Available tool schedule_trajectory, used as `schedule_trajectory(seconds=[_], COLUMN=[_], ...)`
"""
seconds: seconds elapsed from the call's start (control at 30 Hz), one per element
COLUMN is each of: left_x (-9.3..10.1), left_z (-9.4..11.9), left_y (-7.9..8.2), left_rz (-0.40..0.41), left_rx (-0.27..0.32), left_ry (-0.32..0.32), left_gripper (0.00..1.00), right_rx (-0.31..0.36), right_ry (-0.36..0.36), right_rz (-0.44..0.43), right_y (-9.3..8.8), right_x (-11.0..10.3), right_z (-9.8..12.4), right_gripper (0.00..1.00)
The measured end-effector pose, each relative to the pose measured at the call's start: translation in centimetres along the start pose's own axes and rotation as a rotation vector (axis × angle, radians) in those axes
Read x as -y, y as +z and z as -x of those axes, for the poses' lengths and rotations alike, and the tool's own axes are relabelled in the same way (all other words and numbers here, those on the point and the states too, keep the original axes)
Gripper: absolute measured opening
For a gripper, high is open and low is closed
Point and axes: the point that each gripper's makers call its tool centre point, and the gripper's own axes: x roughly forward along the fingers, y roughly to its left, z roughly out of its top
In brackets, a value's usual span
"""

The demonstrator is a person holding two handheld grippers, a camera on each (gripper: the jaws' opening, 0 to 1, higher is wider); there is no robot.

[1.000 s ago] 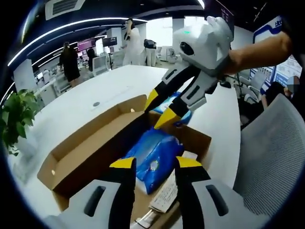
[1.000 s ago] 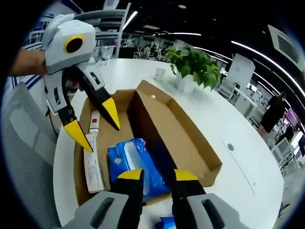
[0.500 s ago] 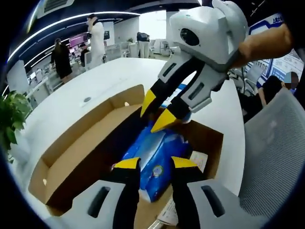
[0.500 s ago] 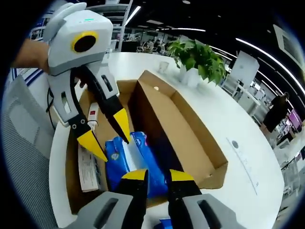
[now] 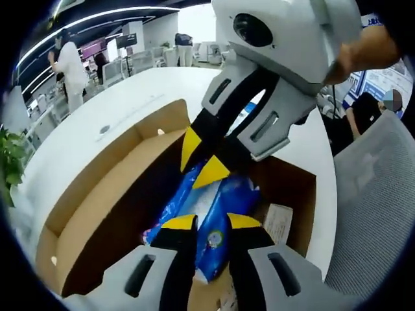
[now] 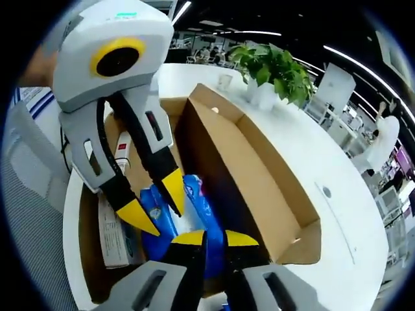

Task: Operate the shoe box by opening the lid, removing the specified soft item, and placing it in the target area until the item is outside and the box remains undamaged.

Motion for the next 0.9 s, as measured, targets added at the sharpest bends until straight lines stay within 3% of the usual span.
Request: schedule_trajectory(seconds=[0.17,0.9], left_x=[0.3,0.2], left_z=[-0.1,2.5], left_y=[-0.5,-0.2], left_rz=[-0.067,-0.112], left_rx=[-0.025,-0.006], left_ry=[-0.012,0.023], left_gripper=[0.02,0.00], right_rx=[-0.006,0.055], right_ry=[-0.008,-0.014], right_rz=[0.004,-0.007], right_y=[-0.1,2.0], right_x=[0.1,0.4], right_z=[-0.2,1.1], right_gripper=[0.00,0.00])
